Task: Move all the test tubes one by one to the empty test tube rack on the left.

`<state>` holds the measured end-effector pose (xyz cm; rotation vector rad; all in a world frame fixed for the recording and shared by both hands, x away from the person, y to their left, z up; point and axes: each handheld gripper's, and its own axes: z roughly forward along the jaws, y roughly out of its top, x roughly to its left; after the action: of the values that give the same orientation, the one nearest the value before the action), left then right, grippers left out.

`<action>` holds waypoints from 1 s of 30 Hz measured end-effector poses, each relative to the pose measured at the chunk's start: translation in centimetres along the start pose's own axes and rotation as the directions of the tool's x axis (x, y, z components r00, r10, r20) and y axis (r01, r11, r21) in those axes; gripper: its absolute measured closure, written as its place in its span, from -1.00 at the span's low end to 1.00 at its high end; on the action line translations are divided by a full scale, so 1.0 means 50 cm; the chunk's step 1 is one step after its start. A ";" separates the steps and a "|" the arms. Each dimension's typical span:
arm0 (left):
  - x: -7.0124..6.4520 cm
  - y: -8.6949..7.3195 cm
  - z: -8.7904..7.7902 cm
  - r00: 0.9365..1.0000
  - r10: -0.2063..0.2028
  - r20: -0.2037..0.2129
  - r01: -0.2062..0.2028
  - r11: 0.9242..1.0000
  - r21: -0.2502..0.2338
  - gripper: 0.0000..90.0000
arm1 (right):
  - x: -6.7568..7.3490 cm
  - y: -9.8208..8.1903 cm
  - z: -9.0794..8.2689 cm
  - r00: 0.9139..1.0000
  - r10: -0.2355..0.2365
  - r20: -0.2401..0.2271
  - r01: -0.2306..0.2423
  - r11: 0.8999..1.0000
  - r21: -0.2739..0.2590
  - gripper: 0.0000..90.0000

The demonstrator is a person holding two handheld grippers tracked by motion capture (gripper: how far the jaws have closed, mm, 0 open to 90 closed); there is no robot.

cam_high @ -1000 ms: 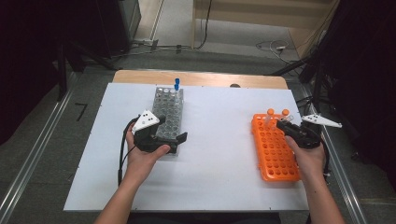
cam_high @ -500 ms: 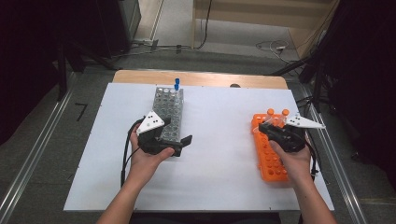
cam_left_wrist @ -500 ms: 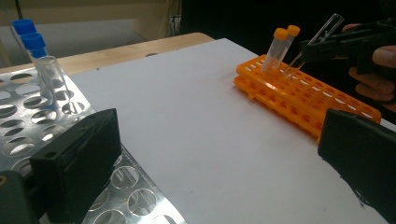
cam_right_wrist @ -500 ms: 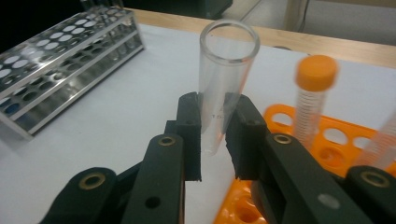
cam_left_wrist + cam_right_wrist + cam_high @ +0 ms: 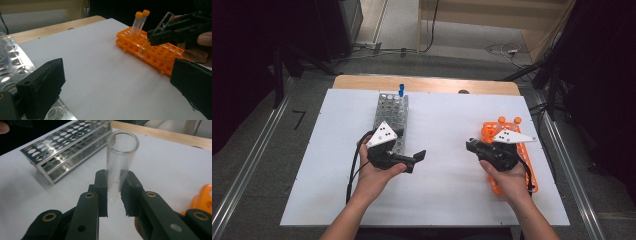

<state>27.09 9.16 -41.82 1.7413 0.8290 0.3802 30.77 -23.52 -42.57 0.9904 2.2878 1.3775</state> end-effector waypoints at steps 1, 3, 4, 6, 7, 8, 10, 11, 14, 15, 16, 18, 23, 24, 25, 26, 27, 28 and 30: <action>-0.004 0.000 0.002 1.000 0.001 0.006 -0.001 1.000 -0.003 -0.99 | 0.006 0.000 0.003 1.000 -0.003 -0.009 0.003 1.000 0.005 0.64; -0.010 0.001 0.004 1.000 0.010 0.021 -0.010 1.000 -0.003 -0.95 | 0.017 -0.001 0.009 1.000 -0.016 -0.023 0.016 1.000 0.011 0.64; -0.013 0.001 0.006 1.000 0.014 0.028 -0.013 1.000 -0.006 -0.92 | 0.023 -0.001 0.012 0.999 -0.024 -0.029 0.024 1.000 0.015 0.64; -0.019 0.001 0.008 0.998 0.022 0.051 -0.021 1.000 -0.007 -0.86 | 0.034 -0.002 0.018 0.998 -0.030 -0.046 0.031 0.999 0.023 0.64; -0.022 0.001 0.009 0.998 0.026 0.061 -0.026 1.000 -0.008 -0.81 | 0.039 -0.002 0.021 0.998 -0.037 -0.051 0.038 0.999 0.025 0.64; -0.025 0.001 0.010 0.997 0.030 0.070 -0.029 1.000 -0.010 -0.76 | 0.044 -0.002 0.023 0.997 -0.044 -0.060 0.046 0.999 0.029 0.64; -0.030 0.001 0.014 0.995 0.038 0.089 -0.037 0.999 -0.011 -0.68 | 0.056 -0.002 0.028 0.996 -0.051 -0.076 0.054 0.998 0.035 0.64; -0.033 0.001 0.015 0.994 0.039 0.098 -0.038 0.999 -0.013 -0.63 | 0.062 -0.002 0.030 0.995 -0.060 -0.082 0.063 0.997 0.037 0.64; -0.040 0.001 0.019 0.992 0.046 0.120 -0.044 0.999 -0.022 -0.51 | 0.078 -0.002 0.036 0.992 -0.075 -0.104 0.080 0.996 0.042 0.64; -0.043 0.000 0.021 0.991 0.046 0.127 -0.044 0.999 -0.024 -0.45 | 0.084 -0.002 0.038 0.990 -0.082 -0.112 0.088 0.995 0.045 0.64; -0.045 0.000 0.022 0.990 0.052 0.131 -0.049 0.998 -0.025 -0.40 | 0.090 -0.001 0.040 0.989 -0.086 -0.121 0.092 0.995 0.047 0.64; -0.050 0.000 0.025 0.988 0.059 0.142 -0.055 0.998 -0.031 -0.28 | 0.099 -0.001 0.043 0.986 -0.092 -0.136 0.100 0.994 0.051 0.64; -0.063 -0.003 0.035 0.980 0.083 0.179 -0.080 0.996 -0.024 0.00 | 0.118 -0.001 0.050 0.979 -0.110 -0.174 0.122 0.991 0.062 0.64; -0.066 -0.004 0.038 0.979 0.086 0.185 -0.083 0.996 -0.021 0.04 | 0.121 -0.001 0.051 0.977 -0.111 -0.180 0.124 0.990 0.064 0.64; -0.067 -0.005 0.040 0.977 0.088 0.193 -0.086 0.996 -0.020 0.10 | 0.125 -0.001 0.053 0.976 -0.117 -0.186 0.131 0.989 0.066 0.64; -0.068 -0.005 0.041 0.975 0.093 0.202 -0.092 0.996 -0.016 0.15 | 0.127 -0.001 0.053 0.975 -0.118 -0.188 0.133 0.989 0.069 0.64; -0.072 -0.005 0.044 0.974 0.100 0.204 -0.100 0.995 -0.012 0.18 | 0.130 -0.001 0.054 0.974 -0.120 -0.192 0.136 0.988 0.071 0.64; -0.074 -0.005 0.046 0.973 0.109 0.203 -0.109 0.994 -0.010 0.22 | 0.134 -0.001 0.055 0.972 -0.126 -0.198 0.142 0.987 0.071 0.64; -0.077 -0.006 0.048 0.969 0.119 0.215 -0.121 0.993 -0.005 0.29 | 0.140 0.000 0.054 0.970 -0.130 -0.207 0.148 0.986 0.073 0.64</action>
<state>25.80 4.85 -42.29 1.8082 0.5721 0.2627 27.26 -16.93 -43.23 0.7267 2.5312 1.3849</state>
